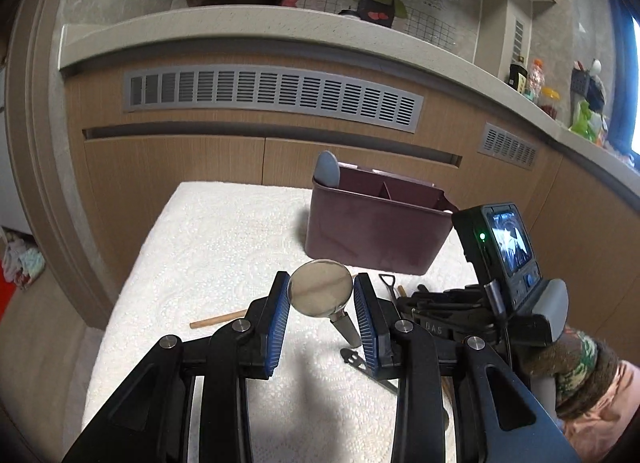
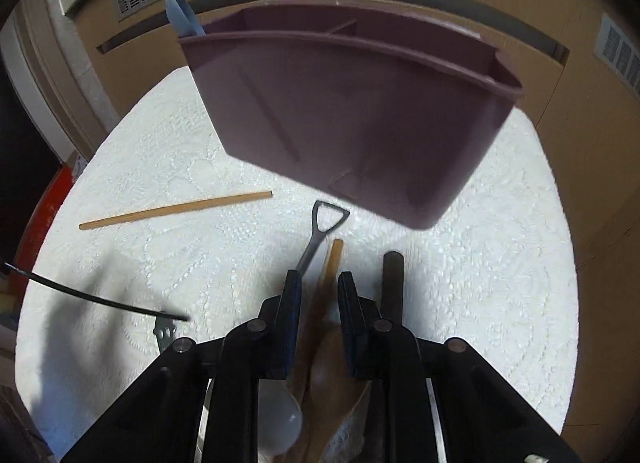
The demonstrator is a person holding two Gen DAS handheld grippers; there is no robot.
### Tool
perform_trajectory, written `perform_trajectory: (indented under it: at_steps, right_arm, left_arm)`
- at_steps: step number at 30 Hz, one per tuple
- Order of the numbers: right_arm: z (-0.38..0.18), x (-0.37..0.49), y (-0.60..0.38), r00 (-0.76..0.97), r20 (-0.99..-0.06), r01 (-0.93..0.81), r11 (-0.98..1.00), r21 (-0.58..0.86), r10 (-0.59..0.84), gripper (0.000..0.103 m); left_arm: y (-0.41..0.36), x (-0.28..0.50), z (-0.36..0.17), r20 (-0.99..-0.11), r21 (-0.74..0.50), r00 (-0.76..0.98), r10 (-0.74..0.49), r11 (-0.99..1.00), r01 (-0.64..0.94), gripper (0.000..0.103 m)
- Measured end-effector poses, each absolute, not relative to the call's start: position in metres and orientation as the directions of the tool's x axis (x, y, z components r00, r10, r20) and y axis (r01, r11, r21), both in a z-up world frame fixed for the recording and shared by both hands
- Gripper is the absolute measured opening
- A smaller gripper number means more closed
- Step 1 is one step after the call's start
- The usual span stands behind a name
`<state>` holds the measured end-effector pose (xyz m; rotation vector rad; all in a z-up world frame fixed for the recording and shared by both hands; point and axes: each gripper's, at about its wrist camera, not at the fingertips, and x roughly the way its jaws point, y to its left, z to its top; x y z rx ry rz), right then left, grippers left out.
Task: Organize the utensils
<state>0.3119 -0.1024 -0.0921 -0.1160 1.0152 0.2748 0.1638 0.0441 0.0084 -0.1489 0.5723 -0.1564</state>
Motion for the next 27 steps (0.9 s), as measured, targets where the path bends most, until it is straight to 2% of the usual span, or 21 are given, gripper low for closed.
perform_trajectory:
  at_steps: [3,5,8,16,20,24,27]
  right_arm:
    - [-0.092,0.31,-0.098,0.48,-0.857,-0.301,0.953,0.04,0.188,0.016]
    - [-0.092,0.304,-0.1,0.479,-0.856,-0.311,0.95,0.039,0.192,0.005]
    - [-0.089,0.294,-0.11,0.479,-0.85,-0.308,0.949,0.073,0.22,0.002]
    - [-0.063,0.258,-0.132,0.557,-0.792,-0.321,0.944,0.07,0.248,0.004]
    - [-0.072,0.273,-0.123,0.514,-0.817,-0.324,0.941,0.098,0.262,0.013]
    - [-0.094,0.297,-0.107,0.465,-0.867,-0.284,0.958,0.044,0.178,0.014]
    - [-0.095,0.311,-0.1,0.445,-0.876,-0.274,0.96,0.063,0.185,0.014]
  left_arm:
    - [0.044,0.171,0.007,-0.533,-0.199,0.823,-0.196,0.974,0.103,0.033]
    - [0.043,0.175,0.007,-0.532,-0.205,0.824,-0.194,0.974,0.098,0.033]
    - [0.039,0.174,0.009,-0.527,-0.204,0.825,-0.204,0.973,0.111,0.032]
    - [0.034,0.17,0.011,-0.532,-0.214,0.818,-0.219,0.969,0.121,0.032]
    - [0.034,0.17,0.012,-0.533,-0.202,0.821,-0.205,0.973,0.111,0.032]
    - [0.037,0.172,0.009,-0.542,-0.209,0.814,-0.21,0.972,0.111,0.032]
    - [0.037,0.173,0.009,-0.539,-0.215,0.814,-0.214,0.97,0.112,0.032]
